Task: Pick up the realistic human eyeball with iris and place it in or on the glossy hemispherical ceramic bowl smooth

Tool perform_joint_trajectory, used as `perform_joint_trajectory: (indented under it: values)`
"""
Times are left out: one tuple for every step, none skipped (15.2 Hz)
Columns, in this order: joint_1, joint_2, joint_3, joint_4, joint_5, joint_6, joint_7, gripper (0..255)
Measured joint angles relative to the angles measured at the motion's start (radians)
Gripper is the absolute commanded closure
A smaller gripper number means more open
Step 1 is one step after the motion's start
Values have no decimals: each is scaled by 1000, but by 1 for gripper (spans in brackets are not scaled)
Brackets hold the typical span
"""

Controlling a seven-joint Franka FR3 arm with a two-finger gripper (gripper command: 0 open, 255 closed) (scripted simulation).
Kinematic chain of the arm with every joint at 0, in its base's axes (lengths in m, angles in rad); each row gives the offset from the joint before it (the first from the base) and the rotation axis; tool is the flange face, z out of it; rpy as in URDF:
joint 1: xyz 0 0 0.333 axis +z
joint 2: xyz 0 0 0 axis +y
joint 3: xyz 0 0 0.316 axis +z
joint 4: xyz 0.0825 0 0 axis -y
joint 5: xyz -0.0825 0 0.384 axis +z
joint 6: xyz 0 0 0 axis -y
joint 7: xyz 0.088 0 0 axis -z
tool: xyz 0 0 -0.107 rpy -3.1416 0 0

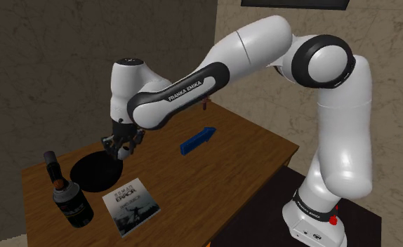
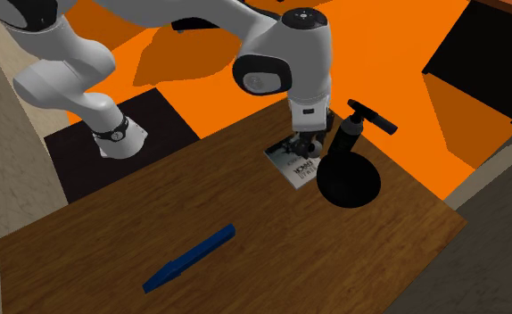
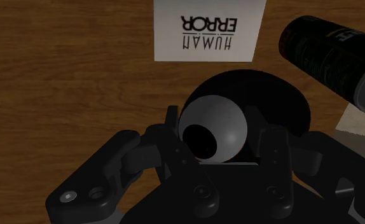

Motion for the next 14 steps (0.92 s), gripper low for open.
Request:
perform_joint_trajectory:
  values:
    - [15, 43, -7, 61, -15, -20, 8, 255]
    - [27, 78, -11, 119, -25, -45, 11, 255]
    - [45, 133, -19, 207, -39, -79, 13, 255]
    - [62, 175, -25, 276, -49, -106, 18, 255]
    - [82, 227, -31, 357, -60, -136, 20, 255]
    - [97, 268, -36, 431, -67, -169, 18, 255]
    - [117, 320, -42, 525, -74, -210, 15, 255]
    - [153, 410, -53, 675, -86, -265, 10, 255]
    - [165, 451, -58, 734, -90, -286, 6, 255]
    - [172, 480, -62, 777, -92, -299, 2, 255]
    - [175, 494, -64, 789, -94, -297, 1, 255]
    - [175, 501, -65, 787, -95, -289, 2, 255]
    - [175, 505, -66, 782, -96, -279, 3, 255]
    - [175, 508, -67, 776, -97, -270, 4, 255]
